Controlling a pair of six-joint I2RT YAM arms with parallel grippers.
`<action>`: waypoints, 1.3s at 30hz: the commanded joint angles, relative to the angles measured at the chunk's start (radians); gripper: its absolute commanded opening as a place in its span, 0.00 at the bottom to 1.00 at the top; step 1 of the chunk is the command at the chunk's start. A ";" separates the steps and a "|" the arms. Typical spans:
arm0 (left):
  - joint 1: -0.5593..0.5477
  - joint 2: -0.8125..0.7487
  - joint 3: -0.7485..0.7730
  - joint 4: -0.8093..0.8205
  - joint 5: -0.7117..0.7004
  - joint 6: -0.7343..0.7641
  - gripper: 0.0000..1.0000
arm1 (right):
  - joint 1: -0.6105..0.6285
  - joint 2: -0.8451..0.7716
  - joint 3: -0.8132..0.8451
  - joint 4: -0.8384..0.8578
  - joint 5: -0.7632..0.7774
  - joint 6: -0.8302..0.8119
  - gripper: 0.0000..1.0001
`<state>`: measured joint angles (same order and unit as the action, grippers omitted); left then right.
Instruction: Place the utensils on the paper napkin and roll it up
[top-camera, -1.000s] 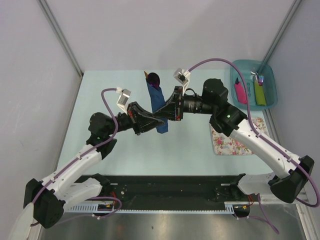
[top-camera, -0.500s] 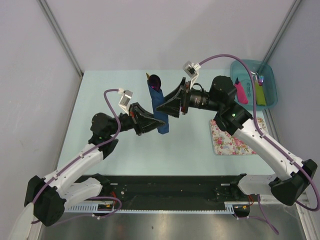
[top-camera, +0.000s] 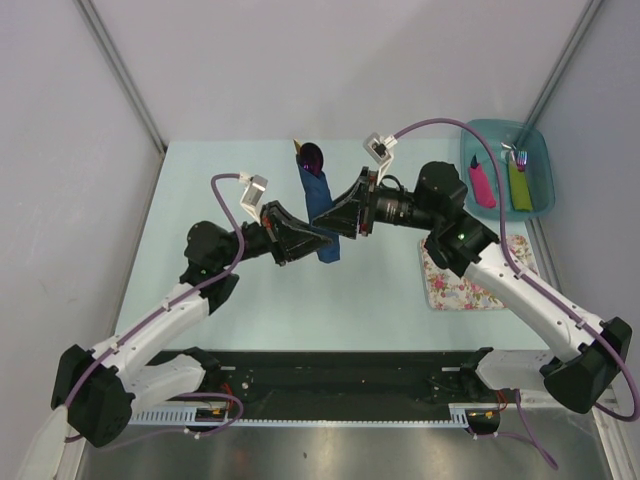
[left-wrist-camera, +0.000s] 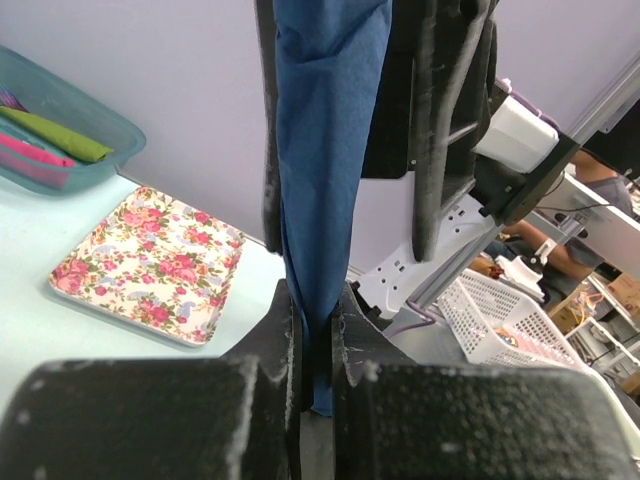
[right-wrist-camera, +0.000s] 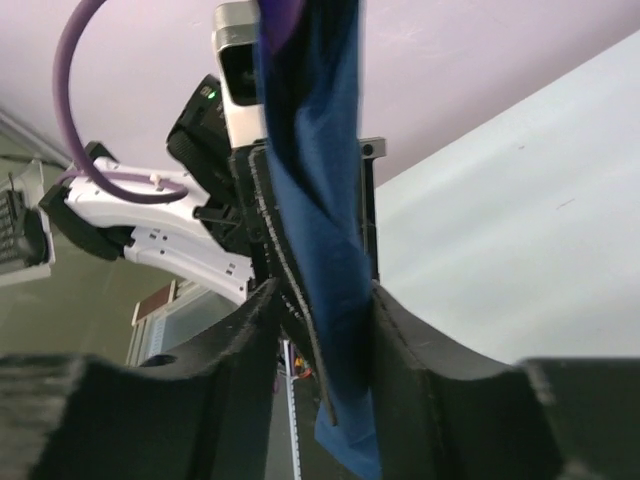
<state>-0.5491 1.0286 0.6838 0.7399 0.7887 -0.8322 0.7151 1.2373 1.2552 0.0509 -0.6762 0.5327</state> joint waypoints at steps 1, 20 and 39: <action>0.005 -0.005 0.066 0.076 -0.032 -0.022 0.00 | 0.011 -0.025 -0.014 0.061 0.003 0.027 0.36; 0.008 0.005 0.092 0.062 -0.052 -0.025 0.00 | -0.014 -0.022 0.021 0.006 0.038 0.016 0.47; 0.018 0.022 0.118 0.043 -0.045 -0.022 0.25 | -0.051 -0.019 0.004 0.067 0.053 0.046 0.00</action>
<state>-0.5343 1.0615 0.7593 0.7380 0.7708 -0.9005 0.6872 1.2320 1.2285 0.1005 -0.6491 0.5488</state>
